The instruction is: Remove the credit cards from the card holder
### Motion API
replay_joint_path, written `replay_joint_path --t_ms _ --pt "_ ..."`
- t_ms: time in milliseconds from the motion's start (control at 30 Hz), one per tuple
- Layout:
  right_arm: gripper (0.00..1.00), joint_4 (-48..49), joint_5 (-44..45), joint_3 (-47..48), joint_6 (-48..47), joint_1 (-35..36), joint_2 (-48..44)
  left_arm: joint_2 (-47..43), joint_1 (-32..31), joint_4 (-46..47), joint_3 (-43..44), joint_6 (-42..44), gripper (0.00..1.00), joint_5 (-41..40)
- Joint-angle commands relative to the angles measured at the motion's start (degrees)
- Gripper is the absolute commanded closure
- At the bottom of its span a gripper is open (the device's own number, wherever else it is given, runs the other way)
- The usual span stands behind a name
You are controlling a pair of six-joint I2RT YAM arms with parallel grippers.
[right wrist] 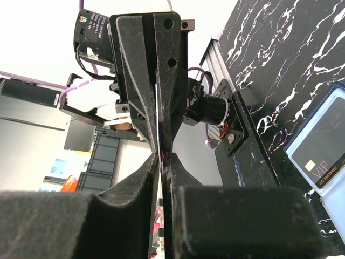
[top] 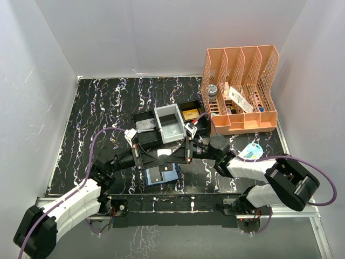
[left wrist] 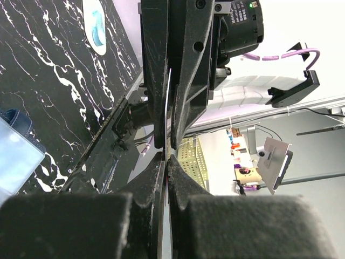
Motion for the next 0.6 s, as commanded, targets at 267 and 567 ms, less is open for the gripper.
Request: replay_joint_path --t_ms 267,567 --pt "0.87 1.8 2.7 -0.2 -0.9 0.0 -3.9 -1.5 0.2 -1.7 1.6 1.9 1.00 1.5" --pt "1.00 -2.5 3.0 0.7 -2.4 -0.1 -5.7 -1.4 0.3 -2.0 2.0 1.9 1.00 1.3"
